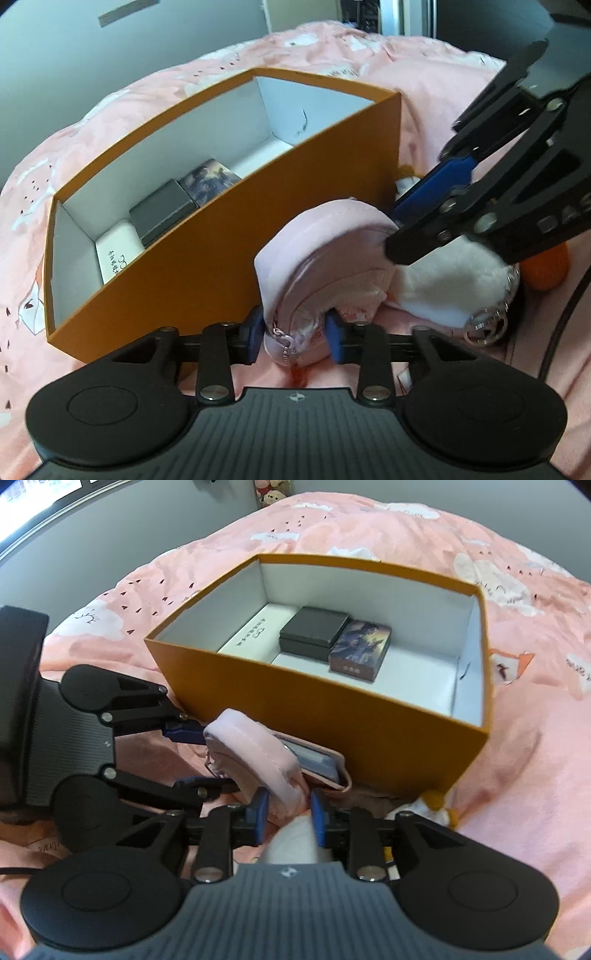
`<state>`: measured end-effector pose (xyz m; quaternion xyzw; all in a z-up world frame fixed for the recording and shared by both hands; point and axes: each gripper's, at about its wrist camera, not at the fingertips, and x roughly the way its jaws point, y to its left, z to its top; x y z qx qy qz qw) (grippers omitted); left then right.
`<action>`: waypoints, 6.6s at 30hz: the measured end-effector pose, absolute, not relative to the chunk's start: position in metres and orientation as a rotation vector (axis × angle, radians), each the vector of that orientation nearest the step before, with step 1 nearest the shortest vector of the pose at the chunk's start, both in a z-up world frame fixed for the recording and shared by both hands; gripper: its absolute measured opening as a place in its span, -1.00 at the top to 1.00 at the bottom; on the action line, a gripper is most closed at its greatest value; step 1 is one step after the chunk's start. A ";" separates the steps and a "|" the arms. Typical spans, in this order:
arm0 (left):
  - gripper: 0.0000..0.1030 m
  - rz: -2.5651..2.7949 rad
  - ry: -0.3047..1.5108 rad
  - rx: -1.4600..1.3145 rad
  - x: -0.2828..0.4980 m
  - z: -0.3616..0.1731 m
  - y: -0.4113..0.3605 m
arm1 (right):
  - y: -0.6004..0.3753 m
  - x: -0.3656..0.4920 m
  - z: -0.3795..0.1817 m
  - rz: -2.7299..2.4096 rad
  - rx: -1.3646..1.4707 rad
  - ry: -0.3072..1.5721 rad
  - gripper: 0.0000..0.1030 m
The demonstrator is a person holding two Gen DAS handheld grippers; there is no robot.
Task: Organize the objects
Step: 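Close left gripper on the pink pouch while right gripper grasps the pink card holder, then lift the pink pouch with left gripper while right gripper carries the card holder over the orange box, then lower the pink pouch into the orange box and open left gripper while right gripper releases the card holder, then withdraw both grippers and move them to the plush toys beside the box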
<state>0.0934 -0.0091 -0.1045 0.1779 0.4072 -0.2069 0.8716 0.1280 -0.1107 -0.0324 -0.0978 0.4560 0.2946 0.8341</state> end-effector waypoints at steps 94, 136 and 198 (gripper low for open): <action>0.52 -0.231 1.032 -0.204 0.228 -0.023 0.125 | -0.057 0.308 -0.077 0.537 0.285 1.384 0.71; 0.30 -0.312 1.425 -0.215 0.251 -0.087 0.088 | -0.100 0.295 -0.081 0.572 0.447 1.315 0.10; -0.22 -0.299 1.199 -0.287 0.126 -0.067 -0.045 | -0.217 0.106 -0.038 0.343 0.034 1.020 0.22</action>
